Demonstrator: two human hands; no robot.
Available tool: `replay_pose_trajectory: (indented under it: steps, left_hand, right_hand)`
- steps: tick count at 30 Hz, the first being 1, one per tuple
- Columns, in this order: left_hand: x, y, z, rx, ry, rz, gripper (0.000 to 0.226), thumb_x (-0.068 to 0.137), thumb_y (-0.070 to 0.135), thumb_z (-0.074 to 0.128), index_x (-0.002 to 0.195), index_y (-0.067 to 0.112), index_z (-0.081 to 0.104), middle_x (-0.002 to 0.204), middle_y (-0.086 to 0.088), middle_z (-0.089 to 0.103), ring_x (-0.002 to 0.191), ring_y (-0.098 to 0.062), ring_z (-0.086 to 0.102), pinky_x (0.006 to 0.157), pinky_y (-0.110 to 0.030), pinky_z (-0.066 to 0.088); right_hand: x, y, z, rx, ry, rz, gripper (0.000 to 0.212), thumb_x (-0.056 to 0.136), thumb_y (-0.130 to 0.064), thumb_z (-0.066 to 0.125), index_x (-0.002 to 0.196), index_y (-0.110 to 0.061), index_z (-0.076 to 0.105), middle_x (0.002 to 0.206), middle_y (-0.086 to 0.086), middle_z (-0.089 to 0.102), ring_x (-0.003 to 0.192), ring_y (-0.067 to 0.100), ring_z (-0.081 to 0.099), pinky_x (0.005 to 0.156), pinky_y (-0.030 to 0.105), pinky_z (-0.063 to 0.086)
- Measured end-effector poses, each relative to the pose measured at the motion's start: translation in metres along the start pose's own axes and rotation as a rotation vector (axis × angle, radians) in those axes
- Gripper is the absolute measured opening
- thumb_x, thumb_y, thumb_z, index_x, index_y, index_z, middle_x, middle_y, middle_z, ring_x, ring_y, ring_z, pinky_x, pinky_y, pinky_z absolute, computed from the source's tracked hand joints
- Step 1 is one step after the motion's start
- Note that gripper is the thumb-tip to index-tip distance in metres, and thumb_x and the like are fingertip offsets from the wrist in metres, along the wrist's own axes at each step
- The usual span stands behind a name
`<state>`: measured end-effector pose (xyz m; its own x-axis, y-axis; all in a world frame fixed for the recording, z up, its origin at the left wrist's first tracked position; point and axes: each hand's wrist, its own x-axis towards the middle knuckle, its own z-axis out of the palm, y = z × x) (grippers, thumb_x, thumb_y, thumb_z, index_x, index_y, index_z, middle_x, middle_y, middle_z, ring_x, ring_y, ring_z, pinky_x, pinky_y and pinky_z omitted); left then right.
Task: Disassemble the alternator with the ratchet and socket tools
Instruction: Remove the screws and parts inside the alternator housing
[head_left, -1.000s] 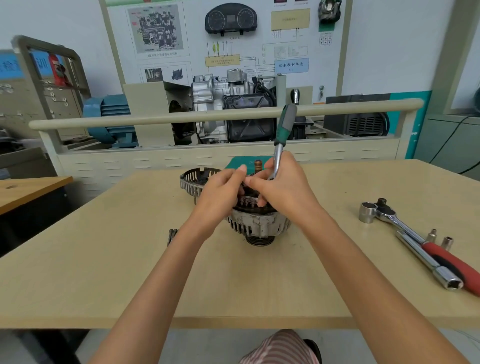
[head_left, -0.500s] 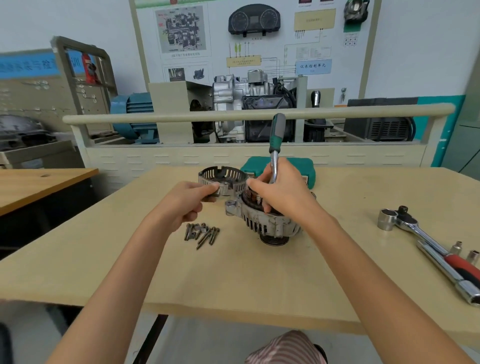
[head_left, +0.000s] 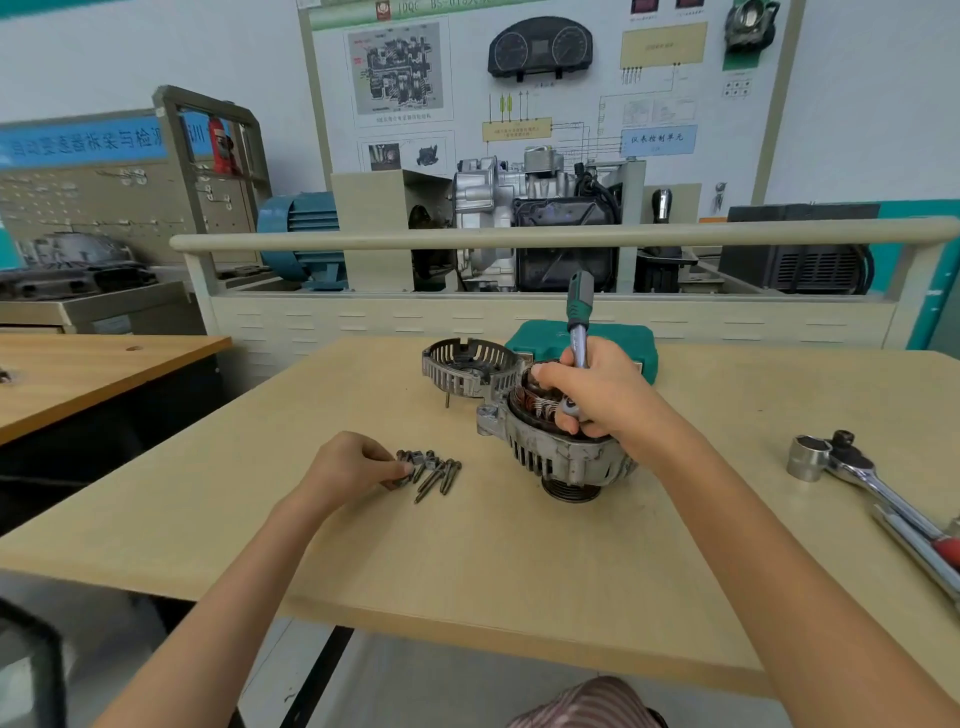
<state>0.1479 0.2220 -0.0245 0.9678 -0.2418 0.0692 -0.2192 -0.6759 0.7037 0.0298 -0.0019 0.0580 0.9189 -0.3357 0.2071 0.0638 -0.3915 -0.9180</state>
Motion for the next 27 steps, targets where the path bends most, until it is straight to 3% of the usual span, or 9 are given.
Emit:
replay_pose_trajectory:
  steps: [2,5,10,16,19,22,24,27]
  left_hand:
    - [0.0,0.0,0.004,0.06,0.028,0.06,0.021,0.077,0.031,0.076,0.064,0.015,0.072,0.066,0.003,0.071,0.053,0.004,0.055,0.05,-0.011,0.039]
    - [0.0,0.001,0.008,0.158,0.074,0.103,0.022,0.078,0.033,0.075,0.067,0.015,0.068,0.071,0.002,0.068,0.072,-0.014,0.059,0.067,-0.029,0.045]
    - [-0.001,-0.001,0.002,0.262,0.086,0.108,0.019,0.08,0.034,0.073,0.069,0.02,0.064,0.072,0.005,0.061,0.072,-0.015,0.055,0.063,-0.028,0.042]
    - [-0.002,-0.005,0.008,0.017,0.043,0.046,0.02,0.083,0.025,0.07,0.064,0.02,0.069,0.053,0.008,0.067,0.062,-0.003,0.059,0.06,-0.017,0.041]
    - [-0.001,-0.004,0.011,-0.033,0.061,-0.024,0.024,0.086,0.024,0.067,0.062,0.02,0.068,0.049,0.011,0.065,0.047,0.002,0.05,0.043,-0.014,0.033]
    - [0.0,-0.003,0.008,-0.15,0.0,-0.14,0.02,0.089,0.027,0.064,0.077,0.011,0.065,0.05,0.006,0.066,0.028,-0.002,0.034,0.031,-0.013,0.025]
    - [0.001,-0.003,0.004,-0.223,-0.06,-0.192,0.026,0.092,0.032,0.058,0.085,0.007,0.058,0.054,0.002,0.068,0.03,-0.008,0.029,0.033,-0.013,0.022]
    - [0.011,-0.001,0.0,-0.206,0.024,-0.191,0.029,0.098,0.03,0.045,0.091,0.004,0.054,0.064,-0.005,0.065,0.043,-0.016,0.036,0.041,-0.018,0.028]
  right_hand:
    - [0.0,0.0,-0.001,0.002,-0.001,0.008,0.027,0.09,-0.017,0.057,0.076,-0.021,0.033,0.067,0.002,0.044,0.032,0.009,0.042,0.03,0.015,0.024]
    - [-0.002,-0.001,-0.001,0.007,0.003,0.009,0.026,0.091,-0.016,0.055,0.077,-0.02,0.034,0.069,0.003,0.047,0.032,0.009,0.042,0.03,0.015,0.024]
    - [-0.002,0.0,-0.001,0.032,0.018,0.005,0.023,0.09,-0.015,0.055,0.078,-0.019,0.035,0.087,0.011,0.054,0.031,0.009,0.043,0.03,0.016,0.024]
    - [-0.002,-0.001,-0.002,0.04,0.028,0.01,0.022,0.09,-0.016,0.054,0.078,-0.019,0.037,0.087,0.011,0.054,0.032,0.008,0.044,0.031,0.016,0.026]
    - [-0.003,0.0,-0.002,0.029,0.033,0.002,0.021,0.09,-0.015,0.054,0.078,-0.018,0.038,0.086,0.011,0.054,0.033,0.009,0.045,0.03,0.017,0.027]
    - [-0.004,0.001,-0.002,0.036,0.039,-0.001,0.02,0.09,-0.015,0.054,0.078,-0.017,0.038,0.085,0.01,0.054,0.032,0.009,0.044,0.03,0.016,0.026]
    - [-0.004,0.001,-0.003,0.058,0.038,0.005,0.02,0.091,-0.014,0.054,0.077,-0.017,0.038,0.083,0.009,0.054,0.03,0.008,0.044,0.03,0.015,0.026]
    - [-0.005,0.0,-0.003,0.076,0.033,0.01,0.021,0.09,-0.013,0.053,0.076,-0.016,0.039,0.08,0.007,0.053,0.029,0.007,0.044,0.03,0.015,0.025]
